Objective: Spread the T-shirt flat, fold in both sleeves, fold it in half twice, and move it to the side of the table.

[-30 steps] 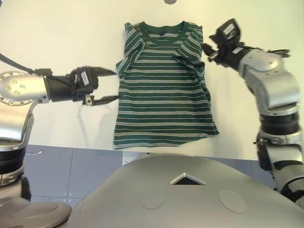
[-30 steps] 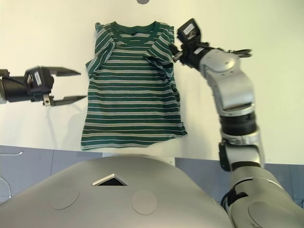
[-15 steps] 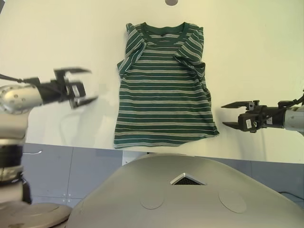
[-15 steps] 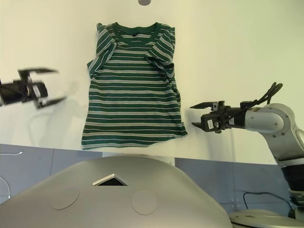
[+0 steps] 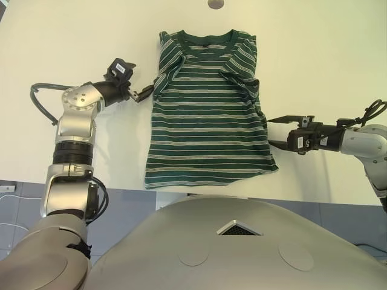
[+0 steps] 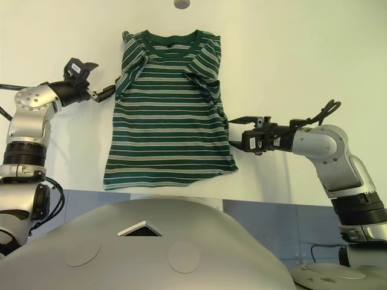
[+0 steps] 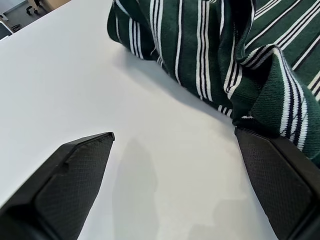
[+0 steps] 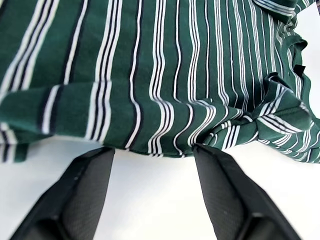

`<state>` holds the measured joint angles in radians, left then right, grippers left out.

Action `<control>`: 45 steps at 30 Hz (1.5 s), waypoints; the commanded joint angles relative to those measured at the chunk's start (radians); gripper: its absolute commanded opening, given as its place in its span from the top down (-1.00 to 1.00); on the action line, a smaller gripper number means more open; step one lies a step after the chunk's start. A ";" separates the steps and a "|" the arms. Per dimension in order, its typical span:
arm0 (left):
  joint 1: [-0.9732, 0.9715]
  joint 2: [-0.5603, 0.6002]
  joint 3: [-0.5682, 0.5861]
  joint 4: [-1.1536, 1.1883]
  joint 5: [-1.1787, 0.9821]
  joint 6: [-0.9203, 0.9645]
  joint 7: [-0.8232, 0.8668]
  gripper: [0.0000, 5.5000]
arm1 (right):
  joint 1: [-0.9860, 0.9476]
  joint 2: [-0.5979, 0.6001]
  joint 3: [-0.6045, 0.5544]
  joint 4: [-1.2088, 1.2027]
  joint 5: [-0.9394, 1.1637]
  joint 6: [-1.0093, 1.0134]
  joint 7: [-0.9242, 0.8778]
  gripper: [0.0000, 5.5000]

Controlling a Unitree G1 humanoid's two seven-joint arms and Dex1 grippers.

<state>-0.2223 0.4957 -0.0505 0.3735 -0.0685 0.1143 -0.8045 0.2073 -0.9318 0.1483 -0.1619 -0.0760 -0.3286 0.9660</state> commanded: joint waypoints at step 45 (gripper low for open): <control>0.656 0.711 -0.031 -0.579 0.149 -1.027 -0.161 -0.37 | 0.076 -0.193 -0.083 0.083 0.071 -0.375 0.112 0.20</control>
<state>0.4557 1.1923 -0.0693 -0.2260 0.0486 -0.9030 -0.9582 0.3046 -1.1250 0.0563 -0.0843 -0.0026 -0.7014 1.0790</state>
